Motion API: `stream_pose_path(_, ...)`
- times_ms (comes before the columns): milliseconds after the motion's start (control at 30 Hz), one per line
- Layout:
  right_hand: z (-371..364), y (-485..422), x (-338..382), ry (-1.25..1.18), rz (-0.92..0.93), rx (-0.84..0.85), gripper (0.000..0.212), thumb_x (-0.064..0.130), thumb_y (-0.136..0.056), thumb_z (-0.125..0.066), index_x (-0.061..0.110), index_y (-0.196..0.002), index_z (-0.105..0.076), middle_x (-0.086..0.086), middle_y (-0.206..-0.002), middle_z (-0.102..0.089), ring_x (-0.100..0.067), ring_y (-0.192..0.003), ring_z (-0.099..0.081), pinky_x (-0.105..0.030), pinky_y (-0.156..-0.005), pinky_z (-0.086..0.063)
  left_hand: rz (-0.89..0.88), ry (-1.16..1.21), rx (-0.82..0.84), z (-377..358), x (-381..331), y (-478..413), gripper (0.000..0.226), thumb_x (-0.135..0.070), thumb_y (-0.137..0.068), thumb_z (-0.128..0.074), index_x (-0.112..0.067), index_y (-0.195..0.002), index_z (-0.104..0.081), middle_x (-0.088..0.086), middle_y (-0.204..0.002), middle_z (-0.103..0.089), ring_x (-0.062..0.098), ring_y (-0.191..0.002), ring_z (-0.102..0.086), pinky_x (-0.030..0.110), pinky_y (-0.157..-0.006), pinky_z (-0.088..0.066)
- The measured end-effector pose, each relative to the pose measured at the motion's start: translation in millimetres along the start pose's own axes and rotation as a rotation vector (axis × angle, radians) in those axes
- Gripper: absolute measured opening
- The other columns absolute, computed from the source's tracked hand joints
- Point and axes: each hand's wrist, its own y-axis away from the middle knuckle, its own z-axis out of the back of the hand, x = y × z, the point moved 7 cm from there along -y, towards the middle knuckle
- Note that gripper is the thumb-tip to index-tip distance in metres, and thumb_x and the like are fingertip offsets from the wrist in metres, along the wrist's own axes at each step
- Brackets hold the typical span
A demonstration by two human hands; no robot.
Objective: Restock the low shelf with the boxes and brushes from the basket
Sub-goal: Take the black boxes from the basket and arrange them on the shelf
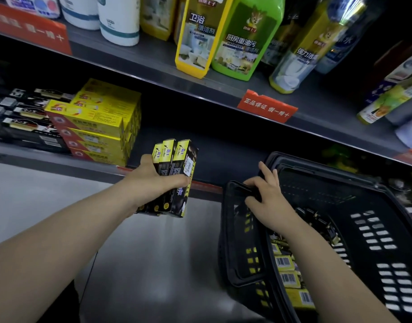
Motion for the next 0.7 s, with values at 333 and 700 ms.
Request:
stream_pose_path(333, 0, -2, 68, 0.149, 0.164, -0.091, 0.042, 0.021, -0.087, -0.051, 0.025, -0.129, -0.046, 0.003, -0.150, -0.028, -0.017, -0.143, -0.009, -0.035, -0.117, -0.010, -0.029, 0.029, 0.008, -2, -1, -14, 0.073, -0.046, -0.062, -0.080, -0.027, -0.113, -0.030, -0.008, -0.095, -0.056, 0.006, -0.082, -0.055, 0.024, -0.056, -0.040)
stream_pose_path(700, -75, -57, 147, -0.632, -0.015, 0.405, 0.062, -0.003, -0.071, -0.075, 0.011, -0.125, -0.047, -0.012, -0.113, -0.065, -0.026, -0.102, -0.065, -0.044, -0.093, -0.052, -0.027, 0.360, -0.120, 34, -4, -19, 0.106, -0.073, -0.042, -0.076, -0.021, -0.129, -0.044, 0.002, -0.117, -0.064, 0.023, -0.106, -0.061, 0.045, -0.091, -0.052)
